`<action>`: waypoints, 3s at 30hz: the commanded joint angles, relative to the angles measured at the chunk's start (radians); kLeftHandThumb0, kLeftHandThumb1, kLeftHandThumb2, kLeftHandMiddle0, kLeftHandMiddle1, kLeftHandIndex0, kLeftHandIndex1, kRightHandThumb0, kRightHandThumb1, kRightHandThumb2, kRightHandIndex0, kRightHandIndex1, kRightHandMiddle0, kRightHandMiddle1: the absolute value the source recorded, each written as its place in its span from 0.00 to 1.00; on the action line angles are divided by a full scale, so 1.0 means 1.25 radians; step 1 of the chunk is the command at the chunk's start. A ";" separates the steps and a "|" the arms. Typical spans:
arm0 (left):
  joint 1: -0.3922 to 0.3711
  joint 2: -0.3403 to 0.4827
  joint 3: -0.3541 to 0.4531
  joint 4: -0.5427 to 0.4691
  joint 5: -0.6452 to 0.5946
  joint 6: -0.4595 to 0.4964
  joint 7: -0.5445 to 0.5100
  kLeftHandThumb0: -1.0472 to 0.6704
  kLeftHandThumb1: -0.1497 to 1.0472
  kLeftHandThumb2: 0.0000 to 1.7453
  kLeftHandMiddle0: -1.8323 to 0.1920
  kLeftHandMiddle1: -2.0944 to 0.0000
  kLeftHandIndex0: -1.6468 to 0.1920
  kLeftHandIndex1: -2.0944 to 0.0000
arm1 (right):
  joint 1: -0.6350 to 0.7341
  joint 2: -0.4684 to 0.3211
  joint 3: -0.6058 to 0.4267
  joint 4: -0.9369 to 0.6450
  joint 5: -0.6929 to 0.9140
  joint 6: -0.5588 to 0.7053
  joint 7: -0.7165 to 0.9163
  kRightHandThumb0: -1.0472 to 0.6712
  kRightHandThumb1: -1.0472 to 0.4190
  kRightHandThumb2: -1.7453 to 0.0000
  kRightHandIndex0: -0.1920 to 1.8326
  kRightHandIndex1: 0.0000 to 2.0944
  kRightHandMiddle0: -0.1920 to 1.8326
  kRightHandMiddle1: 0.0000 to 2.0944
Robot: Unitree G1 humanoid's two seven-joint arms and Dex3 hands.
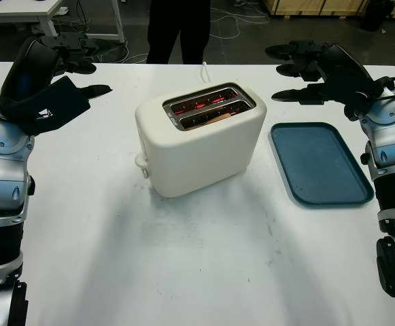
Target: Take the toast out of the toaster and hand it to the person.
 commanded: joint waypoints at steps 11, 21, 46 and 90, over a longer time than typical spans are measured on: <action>0.005 -0.002 0.001 -0.002 -0.001 0.004 0.000 0.44 0.83 0.00 0.65 0.71 0.50 0.99 | 0.005 0.000 0.007 0.001 -0.001 0.009 -0.006 0.51 0.15 1.00 0.35 0.00 0.34 0.00; 0.007 -0.002 -0.003 -0.009 0.004 0.011 -0.001 0.44 0.83 0.00 0.65 0.71 0.50 0.99 | 0.005 -0.002 0.005 0.009 0.007 0.006 0.003 0.48 0.15 1.00 0.35 0.00 0.33 0.00; 0.010 -0.008 -0.001 -0.011 -0.003 0.017 0.001 0.43 0.83 0.00 0.65 0.72 0.50 0.99 | 0.012 -0.005 0.007 -0.004 -0.002 0.006 -0.006 0.48 0.15 1.00 0.36 0.00 0.34 0.00; 0.004 0.000 -0.010 -0.022 0.009 0.030 -0.005 0.44 0.84 0.00 0.64 0.73 0.50 0.99 | -0.112 -0.011 -0.006 -0.037 0.045 -0.007 0.043 0.50 0.22 1.00 0.41 0.03 0.39 0.02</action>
